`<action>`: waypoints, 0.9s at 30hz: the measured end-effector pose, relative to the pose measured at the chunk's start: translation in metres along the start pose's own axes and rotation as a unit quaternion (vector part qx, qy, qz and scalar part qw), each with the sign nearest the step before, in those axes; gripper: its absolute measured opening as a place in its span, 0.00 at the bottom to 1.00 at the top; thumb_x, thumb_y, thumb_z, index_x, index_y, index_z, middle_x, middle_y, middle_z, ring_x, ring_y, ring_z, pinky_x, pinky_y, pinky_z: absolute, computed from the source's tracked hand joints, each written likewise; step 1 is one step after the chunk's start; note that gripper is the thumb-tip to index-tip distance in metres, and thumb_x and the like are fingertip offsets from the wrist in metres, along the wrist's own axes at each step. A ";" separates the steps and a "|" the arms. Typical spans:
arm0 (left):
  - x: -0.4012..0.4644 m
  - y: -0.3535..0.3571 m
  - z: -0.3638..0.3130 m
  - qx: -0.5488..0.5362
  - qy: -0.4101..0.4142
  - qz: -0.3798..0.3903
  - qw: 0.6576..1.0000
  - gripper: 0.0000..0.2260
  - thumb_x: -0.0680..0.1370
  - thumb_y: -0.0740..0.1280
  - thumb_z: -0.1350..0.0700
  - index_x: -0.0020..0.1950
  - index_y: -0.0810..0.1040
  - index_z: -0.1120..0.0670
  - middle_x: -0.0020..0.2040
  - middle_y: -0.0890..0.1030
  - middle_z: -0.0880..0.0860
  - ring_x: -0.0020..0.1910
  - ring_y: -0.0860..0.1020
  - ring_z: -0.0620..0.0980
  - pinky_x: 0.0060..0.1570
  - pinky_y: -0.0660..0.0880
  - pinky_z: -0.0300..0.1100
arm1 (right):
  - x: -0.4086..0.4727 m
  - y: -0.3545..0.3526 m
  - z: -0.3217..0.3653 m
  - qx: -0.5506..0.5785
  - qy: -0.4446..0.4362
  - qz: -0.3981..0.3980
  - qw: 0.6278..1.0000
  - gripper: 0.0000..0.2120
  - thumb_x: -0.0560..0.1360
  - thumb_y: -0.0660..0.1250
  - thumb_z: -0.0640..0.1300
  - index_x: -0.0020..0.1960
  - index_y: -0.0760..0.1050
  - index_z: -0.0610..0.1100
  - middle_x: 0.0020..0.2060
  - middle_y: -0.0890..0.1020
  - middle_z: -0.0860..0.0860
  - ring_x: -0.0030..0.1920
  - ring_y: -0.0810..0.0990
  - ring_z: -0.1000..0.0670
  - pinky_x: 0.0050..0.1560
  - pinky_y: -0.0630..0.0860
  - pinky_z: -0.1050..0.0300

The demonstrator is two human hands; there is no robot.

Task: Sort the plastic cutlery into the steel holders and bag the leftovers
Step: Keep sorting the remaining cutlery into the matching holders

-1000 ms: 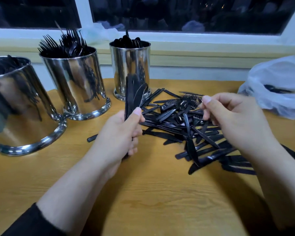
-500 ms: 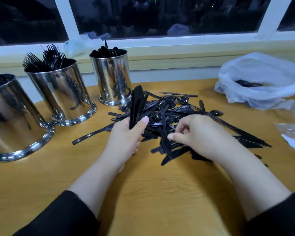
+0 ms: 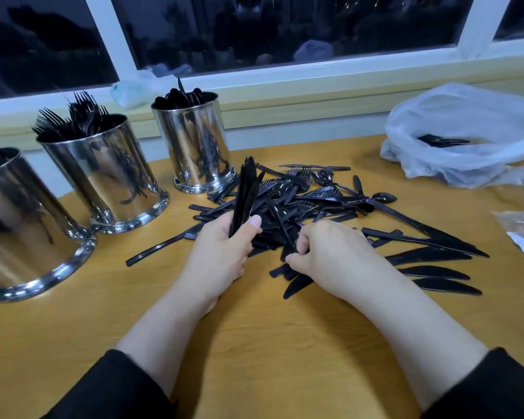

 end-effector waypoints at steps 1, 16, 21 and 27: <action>0.000 -0.001 0.001 -0.004 -0.001 -0.001 1.000 0.13 0.84 0.65 0.48 0.49 0.77 0.56 0.31 0.66 0.52 0.27 0.62 0.48 0.27 0.61 0.43 | 0.000 -0.001 -0.002 0.017 0.003 -0.005 1.000 0.13 0.78 0.67 0.52 0.45 0.80 0.42 0.38 0.83 0.48 0.42 0.80 0.46 0.47 0.74 0.49; -0.002 -0.006 -0.005 -0.042 -0.018 0.025 0.999 0.13 0.86 0.61 0.50 0.52 0.76 0.58 0.32 0.70 0.55 0.26 0.65 0.50 0.26 0.65 0.42 | 0.002 -0.055 -0.049 0.330 -0.033 -0.213 0.919 0.06 0.79 0.68 0.45 0.45 0.79 0.55 0.36 0.83 0.47 0.25 0.69 0.57 0.28 0.66 0.62; -0.006 -0.013 -0.016 0.028 0.054 -0.049 0.997 0.13 0.86 0.60 0.51 0.47 0.79 0.55 0.32 0.76 0.51 0.30 0.72 0.51 0.31 0.71 0.45 | 0.002 -0.047 -0.051 0.276 -0.074 -0.106 0.952 0.06 0.78 0.70 0.47 0.43 0.79 0.56 0.27 0.77 0.57 0.27 0.67 0.56 0.28 0.64 0.65; -0.010 -0.004 -0.018 0.131 0.106 0.004 0.986 0.10 0.86 0.61 0.51 0.54 0.83 0.43 0.46 0.86 0.50 0.45 0.84 0.48 0.53 0.80 0.49 | -0.006 -0.045 -0.029 0.211 -0.153 -0.060 0.964 0.06 0.79 0.69 0.47 0.46 0.80 0.58 0.33 0.77 0.70 0.35 0.75 0.64 0.35 0.67 0.73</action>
Point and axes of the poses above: each hand's wrist, its own x-axis towards the middle knuckle, its own y-axis out of the palm, z = x × y, the point moved 5 cm from there along x, towards the middle knuckle
